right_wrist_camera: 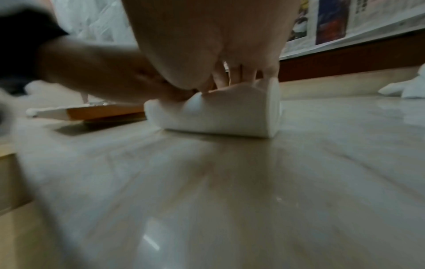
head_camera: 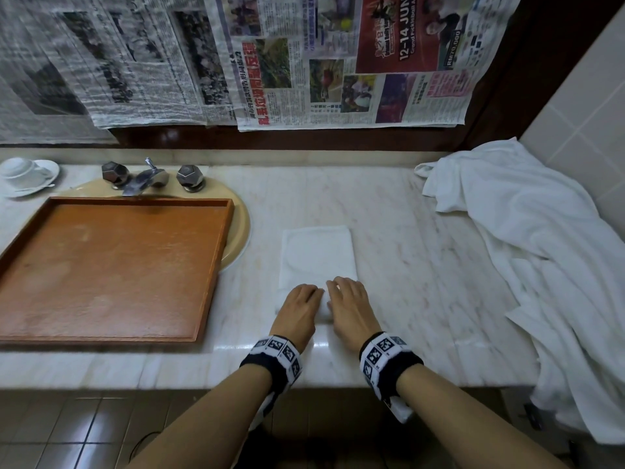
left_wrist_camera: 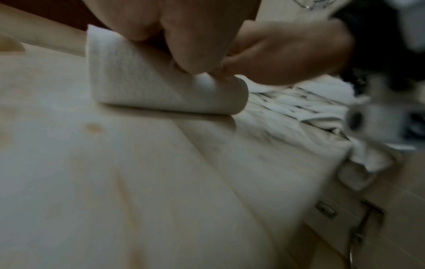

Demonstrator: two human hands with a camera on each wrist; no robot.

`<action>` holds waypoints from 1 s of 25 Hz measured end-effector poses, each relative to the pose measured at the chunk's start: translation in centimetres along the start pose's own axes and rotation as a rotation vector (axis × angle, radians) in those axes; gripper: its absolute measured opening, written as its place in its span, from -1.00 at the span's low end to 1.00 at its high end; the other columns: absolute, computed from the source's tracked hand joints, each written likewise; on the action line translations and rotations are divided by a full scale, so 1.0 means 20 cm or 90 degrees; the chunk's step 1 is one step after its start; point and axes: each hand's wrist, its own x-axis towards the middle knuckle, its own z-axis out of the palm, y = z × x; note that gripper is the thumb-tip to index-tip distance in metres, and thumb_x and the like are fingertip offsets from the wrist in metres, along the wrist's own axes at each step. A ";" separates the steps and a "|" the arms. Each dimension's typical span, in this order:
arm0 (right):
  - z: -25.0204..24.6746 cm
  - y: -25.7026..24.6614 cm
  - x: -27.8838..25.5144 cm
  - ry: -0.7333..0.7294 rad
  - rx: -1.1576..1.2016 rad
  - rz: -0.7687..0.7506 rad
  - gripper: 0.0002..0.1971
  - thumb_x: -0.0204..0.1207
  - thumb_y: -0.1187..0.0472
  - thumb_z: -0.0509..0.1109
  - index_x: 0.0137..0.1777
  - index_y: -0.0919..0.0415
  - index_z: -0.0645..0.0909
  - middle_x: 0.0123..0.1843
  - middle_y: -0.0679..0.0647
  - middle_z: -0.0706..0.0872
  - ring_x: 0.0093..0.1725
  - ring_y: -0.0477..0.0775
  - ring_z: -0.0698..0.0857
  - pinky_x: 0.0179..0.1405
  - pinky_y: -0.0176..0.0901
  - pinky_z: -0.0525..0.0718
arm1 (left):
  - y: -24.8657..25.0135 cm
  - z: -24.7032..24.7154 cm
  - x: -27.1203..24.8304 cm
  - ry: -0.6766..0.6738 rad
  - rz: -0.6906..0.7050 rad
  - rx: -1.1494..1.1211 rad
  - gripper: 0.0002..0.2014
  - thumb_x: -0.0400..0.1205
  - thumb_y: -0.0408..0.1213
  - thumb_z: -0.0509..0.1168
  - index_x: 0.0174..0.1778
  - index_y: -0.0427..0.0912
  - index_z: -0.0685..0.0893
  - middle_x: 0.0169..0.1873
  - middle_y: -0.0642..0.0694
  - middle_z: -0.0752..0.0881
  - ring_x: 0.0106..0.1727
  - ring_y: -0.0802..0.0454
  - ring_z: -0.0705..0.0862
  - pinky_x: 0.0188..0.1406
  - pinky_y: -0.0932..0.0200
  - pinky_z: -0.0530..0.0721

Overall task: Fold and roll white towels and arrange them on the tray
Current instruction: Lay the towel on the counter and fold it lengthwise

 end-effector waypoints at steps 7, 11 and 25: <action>0.00 0.04 0.02 0.027 -0.003 -0.069 -0.50 0.29 0.46 0.31 0.29 0.30 0.60 0.19 0.16 0.68 0.20 0.21 0.67 0.46 0.11 0.46 | 0.03 -0.05 0.10 -0.025 -0.015 0.061 -0.50 0.41 -0.63 0.29 0.32 -0.36 0.61 0.22 -0.28 0.62 0.25 -0.24 0.56 0.36 0.03 0.48; -0.10 0.05 0.12 -0.102 0.015 -0.065 -0.58 0.51 0.42 0.18 0.37 0.24 0.51 0.29 0.13 0.60 0.32 0.20 0.52 0.38 -0.06 0.28 | 0.04 0.04 -0.05 0.070 0.019 0.093 -0.35 0.20 -0.66 0.44 0.28 -0.43 0.62 0.20 -0.36 0.65 0.27 -0.23 0.44 0.30 -0.14 0.62; -0.03 0.04 0.10 0.012 0.042 -0.050 -0.52 0.32 0.45 0.27 0.28 0.34 0.60 0.17 0.19 0.68 0.20 0.27 0.66 0.49 0.04 0.32 | -0.03 -0.06 0.15 -0.057 -0.044 0.062 -0.58 0.48 -0.53 0.22 0.29 -0.30 0.58 0.15 -0.23 0.64 0.17 -0.22 0.58 0.30 0.05 0.45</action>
